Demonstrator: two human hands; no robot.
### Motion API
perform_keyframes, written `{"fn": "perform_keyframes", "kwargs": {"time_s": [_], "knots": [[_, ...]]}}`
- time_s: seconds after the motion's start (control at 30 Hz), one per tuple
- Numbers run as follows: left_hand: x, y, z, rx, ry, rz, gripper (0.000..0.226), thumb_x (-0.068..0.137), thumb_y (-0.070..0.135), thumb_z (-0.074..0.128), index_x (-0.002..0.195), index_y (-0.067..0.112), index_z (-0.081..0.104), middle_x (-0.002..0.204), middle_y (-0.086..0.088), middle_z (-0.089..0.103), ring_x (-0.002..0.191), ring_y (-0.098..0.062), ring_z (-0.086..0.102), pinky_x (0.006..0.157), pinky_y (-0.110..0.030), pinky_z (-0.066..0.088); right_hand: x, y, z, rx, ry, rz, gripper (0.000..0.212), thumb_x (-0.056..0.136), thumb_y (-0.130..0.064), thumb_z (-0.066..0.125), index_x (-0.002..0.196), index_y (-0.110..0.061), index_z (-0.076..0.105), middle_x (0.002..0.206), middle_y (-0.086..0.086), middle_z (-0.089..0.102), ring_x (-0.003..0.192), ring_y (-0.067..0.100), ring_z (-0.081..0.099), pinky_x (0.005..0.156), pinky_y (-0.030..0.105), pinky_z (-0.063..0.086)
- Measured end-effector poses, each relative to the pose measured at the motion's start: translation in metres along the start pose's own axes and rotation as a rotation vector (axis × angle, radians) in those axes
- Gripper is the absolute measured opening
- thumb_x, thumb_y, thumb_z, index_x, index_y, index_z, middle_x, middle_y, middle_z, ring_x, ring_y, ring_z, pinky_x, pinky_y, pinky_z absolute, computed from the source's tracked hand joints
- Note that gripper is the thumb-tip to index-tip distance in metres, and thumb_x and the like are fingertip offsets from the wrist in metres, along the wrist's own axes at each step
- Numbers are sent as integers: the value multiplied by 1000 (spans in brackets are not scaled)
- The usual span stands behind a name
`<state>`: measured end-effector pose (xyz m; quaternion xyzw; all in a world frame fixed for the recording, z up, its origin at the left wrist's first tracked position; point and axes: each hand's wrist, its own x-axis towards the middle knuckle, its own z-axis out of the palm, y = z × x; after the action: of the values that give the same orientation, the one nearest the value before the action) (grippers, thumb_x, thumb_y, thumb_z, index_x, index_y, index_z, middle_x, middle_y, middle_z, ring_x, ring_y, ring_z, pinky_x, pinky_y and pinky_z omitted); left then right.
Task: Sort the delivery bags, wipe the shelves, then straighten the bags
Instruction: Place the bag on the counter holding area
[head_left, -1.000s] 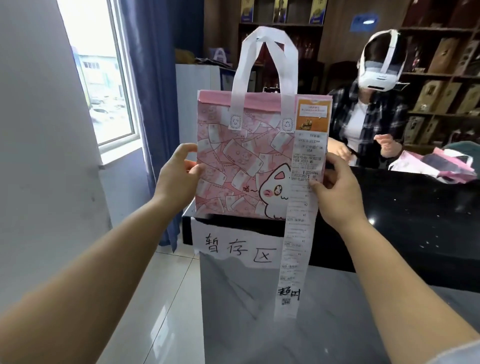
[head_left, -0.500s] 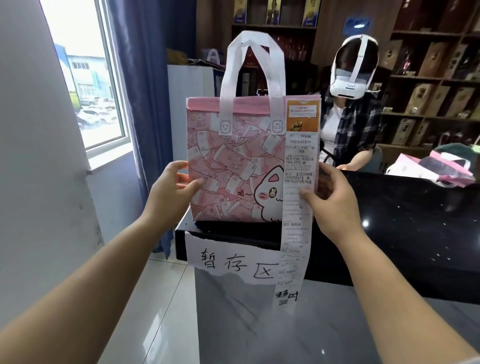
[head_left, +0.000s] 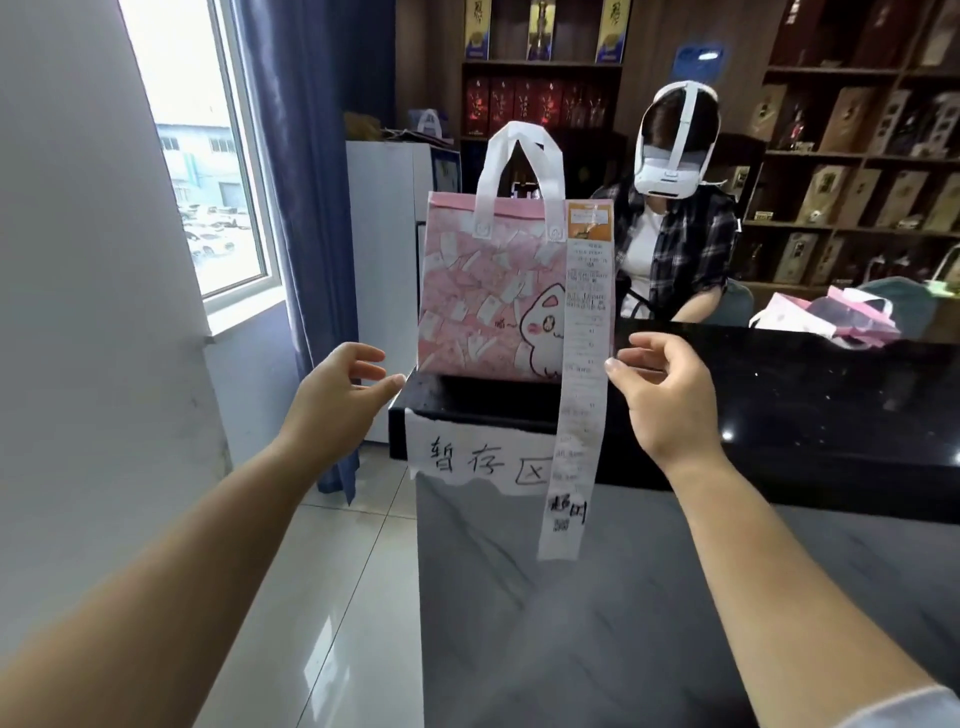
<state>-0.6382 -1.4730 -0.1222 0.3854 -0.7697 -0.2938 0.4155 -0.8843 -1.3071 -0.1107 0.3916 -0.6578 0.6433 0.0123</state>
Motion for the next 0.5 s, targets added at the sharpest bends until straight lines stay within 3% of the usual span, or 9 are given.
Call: {"fn": "perform_keyframes", "kwargs": {"time_s": [0.17,0.27,0.4,0.5], "knots": [[-84,9,-31,3,-17,-3,23,83,37,65,102,28,55,92,13,63,78,-4,62,63,-20,49,-74,-18,-12,32,-79,40,15,82,-18,68,93,-25,61,89,-5,67,77,1,63,64,7,46],[-133,14,-46,-4,-22,-34,24,83,35,65,103,24,56,92,9,64,77,-7,62,66,-23,49,-116,-30,-20,28,-146,42,12,81,-20,68,87,-28,61,86,-8,68,76,-2,63,61,7,46],[-192,26,-62,18,-2,-80,26,84,33,64,105,19,58,92,5,65,76,-9,62,62,-17,45,-159,-48,-33,18,-257,15,9,81,-23,69,83,-29,62,82,-12,68,74,-4,63,59,12,47],[-237,38,-76,32,27,-121,27,84,33,64,106,17,59,94,2,66,81,-13,63,70,-25,51,-187,-61,-43,34,-343,-10,9,81,-24,69,83,-29,63,80,-13,67,71,-4,62,60,18,49]]}}
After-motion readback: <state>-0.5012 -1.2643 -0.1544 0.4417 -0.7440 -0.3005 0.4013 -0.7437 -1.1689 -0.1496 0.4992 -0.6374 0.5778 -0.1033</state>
